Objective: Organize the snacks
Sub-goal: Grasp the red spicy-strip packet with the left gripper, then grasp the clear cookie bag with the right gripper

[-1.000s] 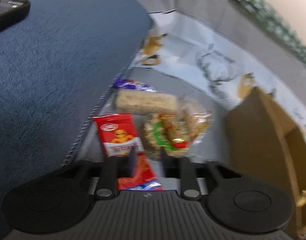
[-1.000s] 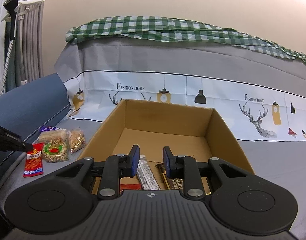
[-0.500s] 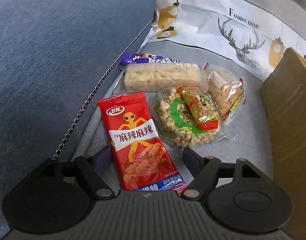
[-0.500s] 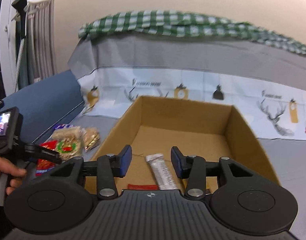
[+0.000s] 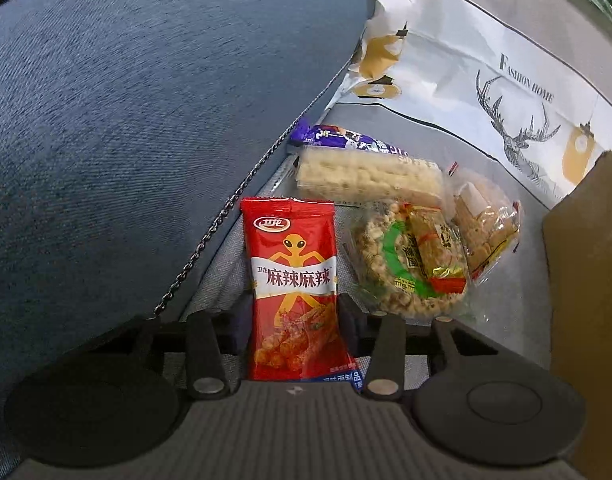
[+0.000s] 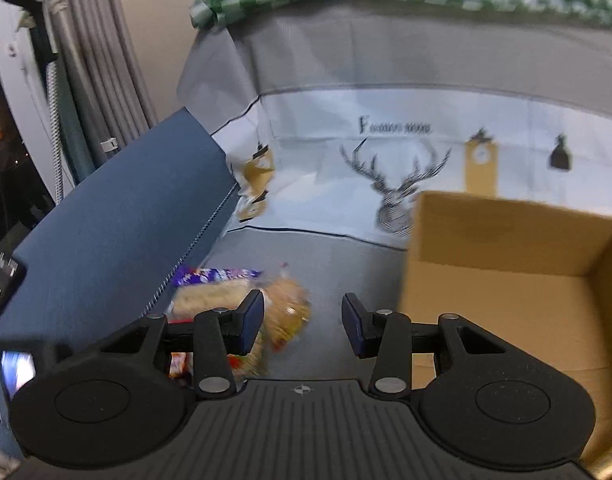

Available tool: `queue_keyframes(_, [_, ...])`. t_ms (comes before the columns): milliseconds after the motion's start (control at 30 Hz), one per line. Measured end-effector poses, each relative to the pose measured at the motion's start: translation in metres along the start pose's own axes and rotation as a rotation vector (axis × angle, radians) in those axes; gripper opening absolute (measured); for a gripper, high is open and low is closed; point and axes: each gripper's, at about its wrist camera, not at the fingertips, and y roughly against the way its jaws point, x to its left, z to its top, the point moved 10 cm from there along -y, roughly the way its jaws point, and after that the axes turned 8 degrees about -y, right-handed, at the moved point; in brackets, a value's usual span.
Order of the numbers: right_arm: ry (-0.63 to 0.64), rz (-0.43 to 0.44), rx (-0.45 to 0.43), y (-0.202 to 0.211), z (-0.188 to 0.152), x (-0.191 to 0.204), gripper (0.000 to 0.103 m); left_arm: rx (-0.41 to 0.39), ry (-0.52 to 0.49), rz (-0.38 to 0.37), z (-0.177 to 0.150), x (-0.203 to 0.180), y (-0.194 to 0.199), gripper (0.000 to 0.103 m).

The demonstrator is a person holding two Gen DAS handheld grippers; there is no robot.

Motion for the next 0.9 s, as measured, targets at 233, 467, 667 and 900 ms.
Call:
queue_keyframes(233, [0.004, -0.079, 0.148, -0.093, -0.005, 0.004, 0.068, 0.027, 0.028, -0.042, 0.001, 0.001, 0.000, 0.048])
queue_keyframes(467, [0.060, -0.117, 0.261, -0.145, -0.024, -0.003, 0.077, 0.039, 0.041, -0.068, 0.001, 0.002, -0.001, 0.048])
queue_keyframes(667, [0.055, -0.088, 0.283, -0.150, -0.031, 0.003, 0.051, 0.039, 0.042, -0.076, 0.000, 0.000, -0.001, 0.048])
queue_keyframes(900, [0.115, -0.148, 0.241, -0.120, -0.034, 0.006, 0.042, 0.039, 0.042, -0.079, 0.001, 0.000, -0.001, 0.048])
